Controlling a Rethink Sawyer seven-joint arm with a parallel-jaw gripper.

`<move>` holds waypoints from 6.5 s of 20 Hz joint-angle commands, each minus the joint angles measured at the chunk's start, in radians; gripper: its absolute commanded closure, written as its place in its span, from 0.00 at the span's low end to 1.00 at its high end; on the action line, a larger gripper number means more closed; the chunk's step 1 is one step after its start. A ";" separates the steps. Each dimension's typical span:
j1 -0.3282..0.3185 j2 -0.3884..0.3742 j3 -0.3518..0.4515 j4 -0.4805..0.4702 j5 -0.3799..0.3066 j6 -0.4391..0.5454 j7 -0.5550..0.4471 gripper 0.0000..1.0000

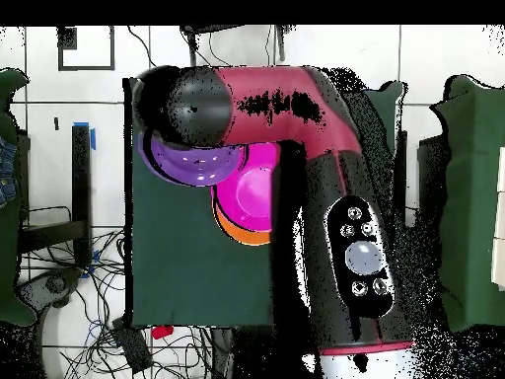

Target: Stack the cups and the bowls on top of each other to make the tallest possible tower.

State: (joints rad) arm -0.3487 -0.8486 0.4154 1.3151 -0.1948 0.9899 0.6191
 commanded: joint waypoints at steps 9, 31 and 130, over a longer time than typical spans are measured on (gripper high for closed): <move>-0.094 0.076 0.161 0.051 -0.183 0.094 -0.309 1.00; -0.138 0.099 0.216 0.058 -0.291 0.221 -0.314 1.00; -0.295 0.153 0.406 0.165 -0.456 0.256 -0.359 0.00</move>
State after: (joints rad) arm -0.6239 -0.7345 0.7873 1.4089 -0.5873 1.1606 0.6111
